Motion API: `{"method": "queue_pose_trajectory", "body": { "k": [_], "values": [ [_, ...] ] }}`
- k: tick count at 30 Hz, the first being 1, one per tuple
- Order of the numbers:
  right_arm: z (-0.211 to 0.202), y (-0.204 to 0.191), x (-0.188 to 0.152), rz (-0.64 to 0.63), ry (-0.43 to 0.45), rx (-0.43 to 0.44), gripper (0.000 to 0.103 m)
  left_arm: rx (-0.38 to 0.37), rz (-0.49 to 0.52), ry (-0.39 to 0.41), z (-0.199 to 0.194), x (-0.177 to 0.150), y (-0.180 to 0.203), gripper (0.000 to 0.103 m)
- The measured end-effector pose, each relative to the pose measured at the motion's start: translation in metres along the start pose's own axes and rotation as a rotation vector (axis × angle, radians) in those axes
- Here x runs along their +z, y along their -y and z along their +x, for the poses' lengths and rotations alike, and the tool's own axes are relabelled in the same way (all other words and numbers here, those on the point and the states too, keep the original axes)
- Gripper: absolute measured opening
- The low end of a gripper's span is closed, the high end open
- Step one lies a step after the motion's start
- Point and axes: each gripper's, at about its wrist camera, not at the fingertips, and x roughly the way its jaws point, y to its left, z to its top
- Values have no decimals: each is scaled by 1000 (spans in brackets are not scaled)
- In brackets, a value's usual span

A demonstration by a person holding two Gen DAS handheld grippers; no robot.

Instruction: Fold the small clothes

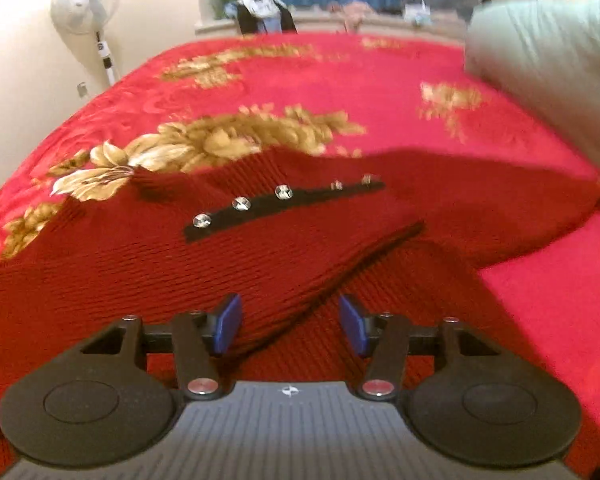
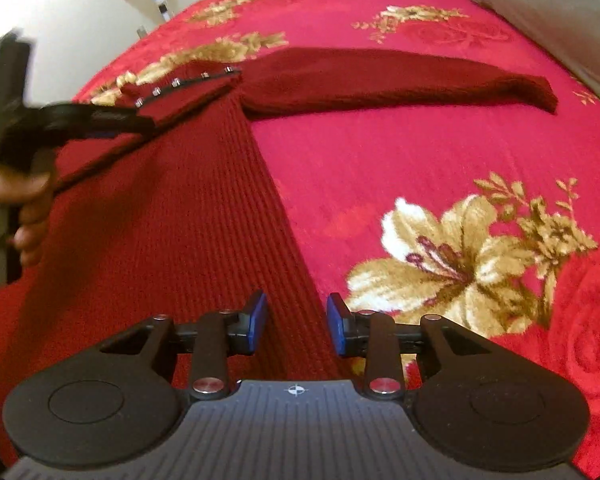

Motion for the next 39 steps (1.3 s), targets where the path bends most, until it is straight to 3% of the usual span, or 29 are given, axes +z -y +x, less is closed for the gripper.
{"method": "queue_pose_trajectory", "body": {
  "k": [1, 2, 3, 5, 10, 15, 19, 21, 23, 28, 31, 36, 37, 39],
  "values": [
    [1, 1, 0, -7, -5, 1, 35, 35, 39, -16, 8, 1, 2, 46],
    [2, 0, 0, -14, -6, 2, 35, 64, 69, -27, 16, 1, -1, 19],
    [2, 0, 1, -20, -6, 0, 35, 68, 77, -28, 16, 3, -8, 13],
    [4, 1, 0, -19, -9, -1, 35, 42, 24, 13, -3, 6, -39, 11],
    [5, -2, 2, -25, -12, -12, 35, 204, -150, 167, -98, -15, -167, 10],
    [5, -9, 1, -39, -9, -33, 35, 473, -433, 230, -199, -101, -323, 10],
    [4, -12, -3, -60, 3, -51, 35, 583, -740, 205, -237, -181, -419, 10],
    [4, -14, -5, -66, 7, -62, 35, 548, -934, 208, -244, -214, -458, 10],
    [3, -15, -7, -68, 16, -72, 35, 466, -1077, 215, -242, -241, -486, 11],
    [3, -18, -11, -80, 34, -95, 35, 296, -1326, 191, -228, -291, -530, 12],
    [3, -22, -13, -91, 44, -108, 36, 202, -1464, 166, -218, -313, -548, 23],
    [5, -22, -16, -92, 58, -119, 38, 179, -1620, 147, -208, -342, -572, 23],
    [5, -22, -17, -92, 62, -119, 38, 211, -1616, 137, -209, -343, -576, 16],
    [6, -21, -17, -85, 66, -116, 39, 283, -1544, 116, -212, -333, -576, 11]
  ]
}}
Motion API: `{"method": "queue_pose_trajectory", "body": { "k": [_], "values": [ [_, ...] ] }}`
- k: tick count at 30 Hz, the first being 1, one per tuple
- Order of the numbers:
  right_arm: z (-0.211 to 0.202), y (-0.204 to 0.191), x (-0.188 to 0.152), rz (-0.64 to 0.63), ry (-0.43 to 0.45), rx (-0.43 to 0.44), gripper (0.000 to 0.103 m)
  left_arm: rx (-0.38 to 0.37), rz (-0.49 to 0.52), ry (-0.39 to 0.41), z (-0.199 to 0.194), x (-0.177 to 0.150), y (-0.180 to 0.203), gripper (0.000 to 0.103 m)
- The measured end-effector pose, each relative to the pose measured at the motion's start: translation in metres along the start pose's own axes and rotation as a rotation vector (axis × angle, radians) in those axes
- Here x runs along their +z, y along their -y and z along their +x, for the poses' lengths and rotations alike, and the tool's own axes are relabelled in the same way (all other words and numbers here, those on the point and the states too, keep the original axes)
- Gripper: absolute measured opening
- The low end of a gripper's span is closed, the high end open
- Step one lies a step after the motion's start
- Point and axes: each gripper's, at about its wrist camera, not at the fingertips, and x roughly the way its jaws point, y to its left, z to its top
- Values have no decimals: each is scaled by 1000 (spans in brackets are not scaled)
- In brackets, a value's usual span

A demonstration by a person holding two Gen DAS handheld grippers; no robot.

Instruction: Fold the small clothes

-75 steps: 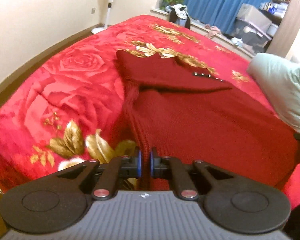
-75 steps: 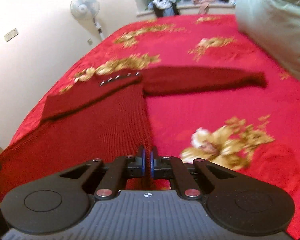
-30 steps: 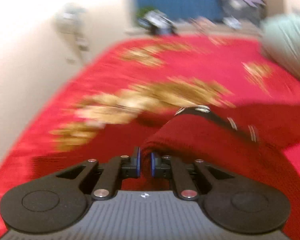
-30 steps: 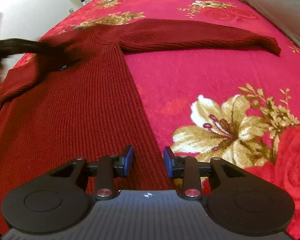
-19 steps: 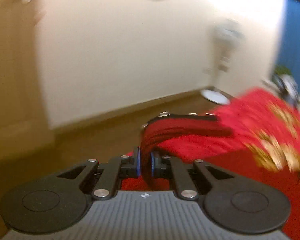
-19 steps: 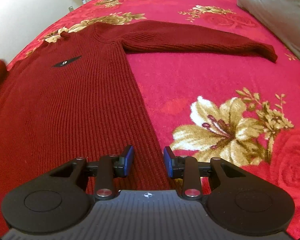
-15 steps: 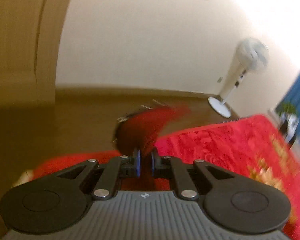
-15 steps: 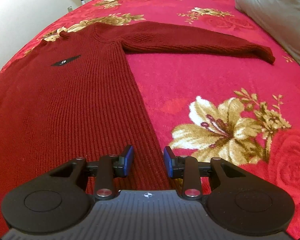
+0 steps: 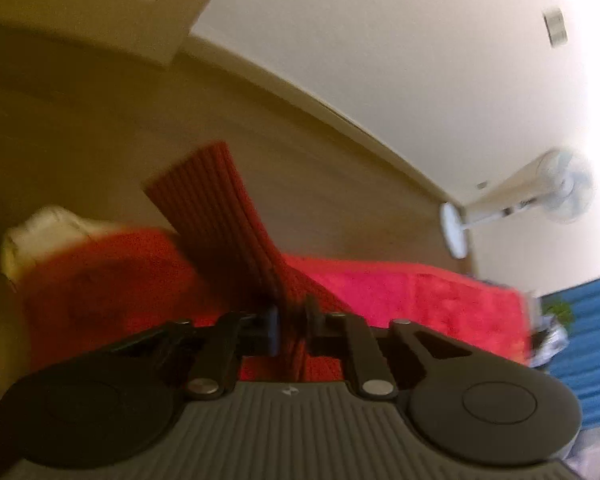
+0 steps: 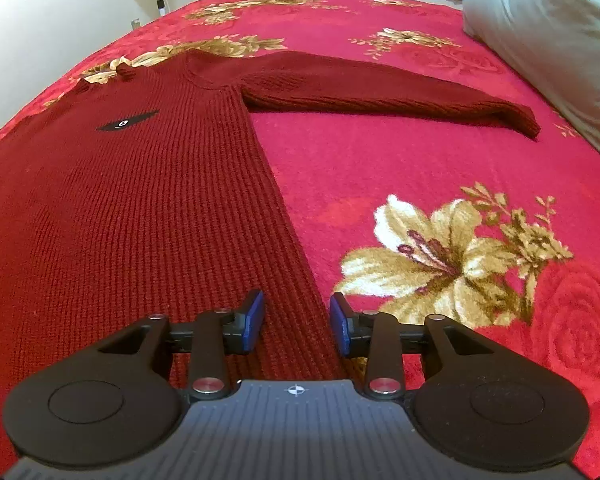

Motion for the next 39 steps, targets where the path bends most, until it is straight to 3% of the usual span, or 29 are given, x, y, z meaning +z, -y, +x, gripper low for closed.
{"method": "queue_pose_trajectory", "body": {
  "k": [2, 5, 6, 8, 10, 11, 13, 14, 16, 17, 19, 20, 21, 23, 25, 27, 29, 36, 39],
  "values": [
    [0, 1, -1, 9, 4, 3, 39, -58, 118, 94, -14, 2, 22, 11],
    [1, 1, -2, 13, 11, 5, 39, -223, 336, 321, -52, -11, 58, 11],
    [1, 1, -2, 16, 12, 6, 39, -219, 369, 346, -54, -16, 64, 11],
    [0, 2, -2, 19, 13, 8, 39, -109, 337, 279, -36, -16, 60, 12],
    [0, 2, -3, 17, 14, 8, 39, -11, 209, 122, -4, -10, 39, 13],
    [0, 2, -3, 15, 14, 7, 39, 26, 152, 56, 9, -8, 28, 13],
    [-1, 2, -2, 14, 14, 6, 39, 43, 82, 14, 19, -6, 14, 14],
    [-1, 2, -2, 14, 13, 6, 39, 29, 72, 13, 12, -4, 4, 23],
    [-1, 2, -2, 15, 10, 5, 39, 14, 81, 15, 13, -5, 5, 24],
    [-1, 1, -1, 14, 9, 4, 39, 13, 86, 12, 14, -8, 8, 13],
    [-1, 0, -1, 10, 10, 3, 37, 28, 113, 32, 9, -11, 10, 9],
    [-2, 0, -1, 10, 12, 8, 22, 33, 134, 70, -1, -10, 9, 9],
    [-4, 1, -1, 11, 19, 7, 16, 21, 148, 102, -20, -7, 2, 9],
    [-7, 4, 0, 27, 29, 15, 13, 10, 193, 150, -34, -7, 14, 9],
    [-5, 7, 1, 52, 20, 24, 13, 82, 229, 114, -26, -11, 17, 9],
    [-4, 7, 1, 49, 14, 20, 15, 147, 183, 38, -14, -14, 10, 9],
    [-4, 3, 1, 30, 16, 1, 17, 132, 150, 58, -18, -13, 9, 9],
    [-17, -1, 5, 13, 116, -13, 32, 110, 363, 187, -34, -36, 59, 9],
    [-10, -2, 3, -7, 72, -22, 35, 93, 403, 196, -36, -45, 74, 9]
  ]
}}
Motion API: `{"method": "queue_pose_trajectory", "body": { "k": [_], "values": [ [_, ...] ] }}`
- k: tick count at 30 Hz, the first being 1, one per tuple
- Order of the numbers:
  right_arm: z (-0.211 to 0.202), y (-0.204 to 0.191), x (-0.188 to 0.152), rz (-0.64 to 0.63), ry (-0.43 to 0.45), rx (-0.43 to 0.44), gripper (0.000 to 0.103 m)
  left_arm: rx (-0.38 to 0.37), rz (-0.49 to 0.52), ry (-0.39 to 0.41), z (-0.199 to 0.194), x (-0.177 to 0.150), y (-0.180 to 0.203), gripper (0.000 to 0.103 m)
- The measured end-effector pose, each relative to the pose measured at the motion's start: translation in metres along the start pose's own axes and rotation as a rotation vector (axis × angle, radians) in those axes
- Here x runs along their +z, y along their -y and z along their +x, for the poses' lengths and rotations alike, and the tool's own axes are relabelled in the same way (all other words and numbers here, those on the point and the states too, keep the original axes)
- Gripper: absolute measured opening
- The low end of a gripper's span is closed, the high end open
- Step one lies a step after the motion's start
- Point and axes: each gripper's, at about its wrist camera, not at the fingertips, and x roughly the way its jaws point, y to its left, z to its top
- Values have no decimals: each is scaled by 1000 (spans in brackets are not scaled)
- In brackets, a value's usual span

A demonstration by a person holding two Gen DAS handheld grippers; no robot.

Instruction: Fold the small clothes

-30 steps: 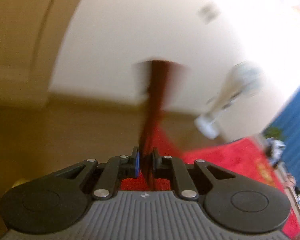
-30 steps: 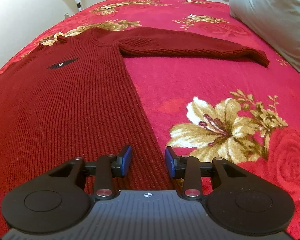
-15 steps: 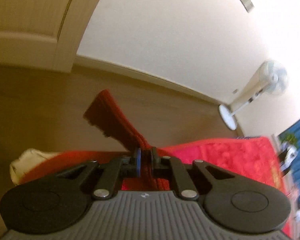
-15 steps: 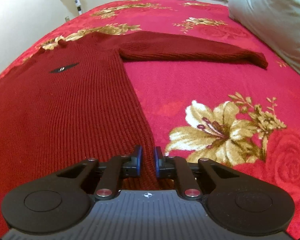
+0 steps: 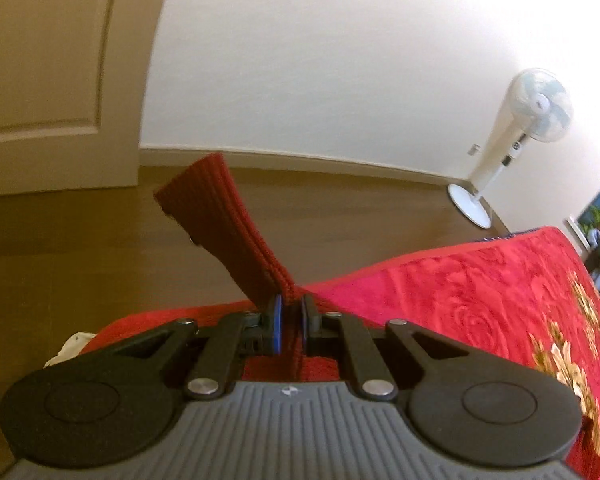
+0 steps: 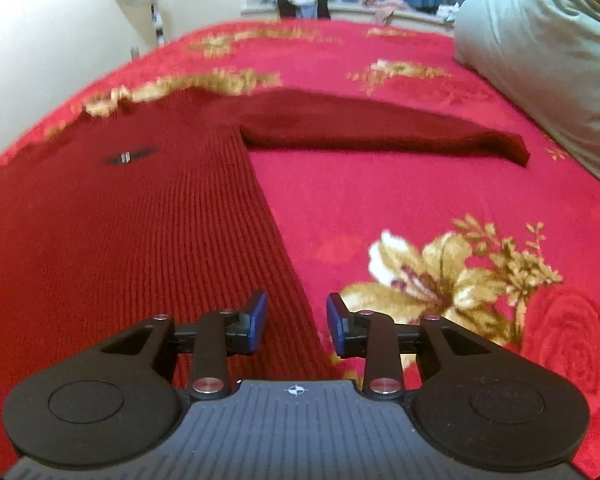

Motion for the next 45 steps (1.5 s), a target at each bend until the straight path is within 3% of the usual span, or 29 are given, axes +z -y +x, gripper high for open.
{"method": "queue_pose_trajectory", "body": {
  "k": [2, 7, 13, 16, 19, 21, 23, 26, 29, 33, 36, 39, 45],
  "values": [
    [8, -1, -4, -15, -49, -20, 35, -13, 24, 11, -3, -2, 13, 9],
    [9, -1, -3, -8, -49, -19, 38, -57, 72, 34, -7, -9, 43, 7],
    [9, -3, -3, -16, -48, -22, 38, -164, 219, 70, -23, -30, 105, 1],
    [9, -3, -4, -17, -46, -22, 38, -179, 268, 70, -26, -41, 132, 2],
    [10, -3, -5, -13, -46, -21, 38, -206, 167, 0, -16, -42, 131, 6],
    [11, -3, -5, -17, -46, -20, 38, -215, 55, -58, -6, -38, 114, 17],
    [11, -3, -4, -24, -48, -19, 38, -232, -92, -150, 10, -33, 86, 43],
    [13, -4, -3, -33, -53, -22, 39, -264, -324, -305, 32, -31, 36, 48],
    [13, -6, -2, -42, -58, -28, 39, -197, -450, -395, 46, -36, -6, 47],
    [13, -6, 0, -43, -65, -31, 39, -220, -501, -412, 57, -33, -26, 46],
    [14, -6, 0, -41, -65, -34, 39, -130, -483, -345, 48, -30, -26, 42],
    [13, -6, -1, -42, -60, -32, 39, -49, -479, -327, 43, -31, -21, 43],
    [13, -7, -1, -42, -53, -33, 39, 3, -476, -302, 54, -31, -15, 41]
  ]
}}
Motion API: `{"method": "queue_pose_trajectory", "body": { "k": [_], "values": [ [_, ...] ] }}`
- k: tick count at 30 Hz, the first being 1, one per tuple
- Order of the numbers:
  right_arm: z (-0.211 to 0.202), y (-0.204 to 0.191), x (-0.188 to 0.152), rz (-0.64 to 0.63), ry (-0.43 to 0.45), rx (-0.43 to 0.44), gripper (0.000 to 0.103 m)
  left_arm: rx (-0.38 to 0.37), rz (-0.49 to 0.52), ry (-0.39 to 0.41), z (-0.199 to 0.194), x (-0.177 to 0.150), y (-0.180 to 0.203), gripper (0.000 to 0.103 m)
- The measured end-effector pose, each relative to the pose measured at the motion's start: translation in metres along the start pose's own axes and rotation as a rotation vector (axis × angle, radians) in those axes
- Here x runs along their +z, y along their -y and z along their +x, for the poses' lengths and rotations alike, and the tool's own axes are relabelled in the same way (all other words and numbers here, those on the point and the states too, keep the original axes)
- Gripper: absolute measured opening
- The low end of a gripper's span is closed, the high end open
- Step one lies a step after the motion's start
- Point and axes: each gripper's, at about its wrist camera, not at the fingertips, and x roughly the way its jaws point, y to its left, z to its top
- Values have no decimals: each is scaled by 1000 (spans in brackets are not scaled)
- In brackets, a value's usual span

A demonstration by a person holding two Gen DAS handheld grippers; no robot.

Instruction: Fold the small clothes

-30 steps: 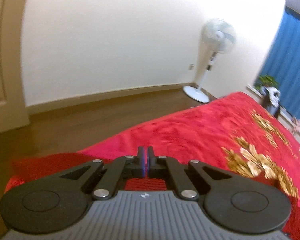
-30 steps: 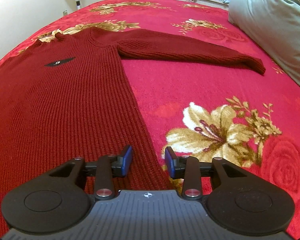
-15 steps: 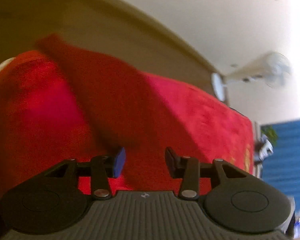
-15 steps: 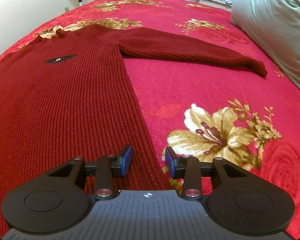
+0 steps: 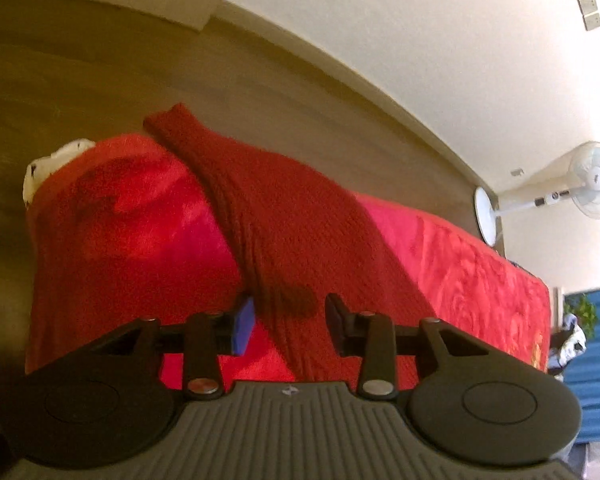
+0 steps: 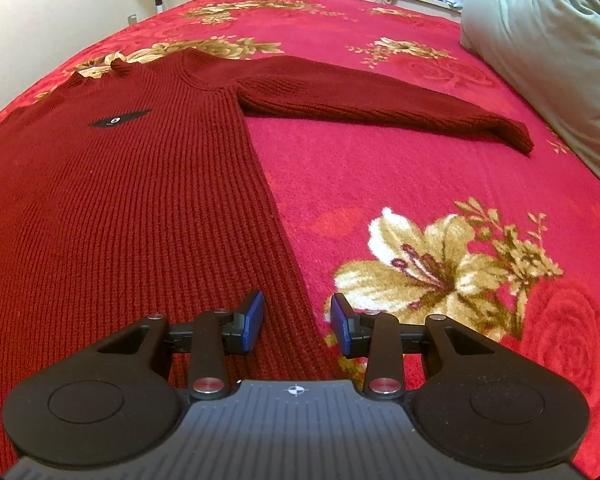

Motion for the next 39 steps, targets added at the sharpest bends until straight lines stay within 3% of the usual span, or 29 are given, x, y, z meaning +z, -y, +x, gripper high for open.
{"method": "queue_pose_trajectory", "body": {
  "k": [1, 2, 4, 8, 10, 12, 15, 18, 19, 21, 22, 23, 24, 26, 28, 31, 35, 37, 39],
  "values": [
    [0, 0, -1, -1, 2, -1, 39, 15, 12, 16, 0, 1, 2, 37],
    [0, 0, -1, -2, 3, -1, 39, 36, 28, 27, 2, 0, 5, 24],
    [-1, 0, -1, -5, 5, -2, 39, 78, 60, 44, 7, -1, 11, 17],
    [-1, 0, 0, -4, 2, 1, 39, 155, 188, 147, -2, -16, 40, 12],
    [-2, 0, 0, 0, 7, 1, 39, 175, 300, 238, -12, -31, 64, 11],
    [-4, 1, 1, 10, 23, 5, 34, 144, 454, 345, -26, -57, 97, 10],
    [-9, 4, 3, 34, 57, 25, 22, 3, 735, 498, -55, -115, 145, 10],
    [-13, 6, 5, 51, 106, 39, 21, -279, 1060, 550, -85, -199, 178, 9],
    [-14, 6, 5, 56, 117, 53, 21, -384, 1157, 509, -92, -229, 184, 10],
    [-15, 5, 4, 59, 128, 88, 22, -545, 1301, 313, -94, -272, 192, 19],
    [-14, 3, 3, 55, 131, 105, 23, -602, 1368, 193, -90, -290, 196, 30],
    [-13, 1, 2, 49, 133, 116, 25, -632, 1430, 121, -87, -307, 199, 32],
    [-13, -1, 0, 40, 134, 125, 28, -626, 1463, 128, -87, -318, 199, 32],
    [-11, -5, -3, 19, 134, 127, 28, -610, 1455, 140, -81, -319, 203, 34],
    [-13, -8, -5, 5, 152, 112, 28, -580, 1374, 121, -73, -301, 208, 33],
    [-16, -10, -6, 4, 179, 106, 28, -459, 1227, 147, -59, -265, 208, 33],
    [-14, -11, -11, 11, 160, 128, 28, -224, 1095, 156, -39, -224, 213, 33],
    [-13, -18, -15, -11, 163, 118, 28, -171, 1062, 144, -31, -209, 213, 33],
    [-12, -23, -18, -28, 165, 109, 28, -169, 1047, 144, -31, -196, 208, 33]
  ]
}}
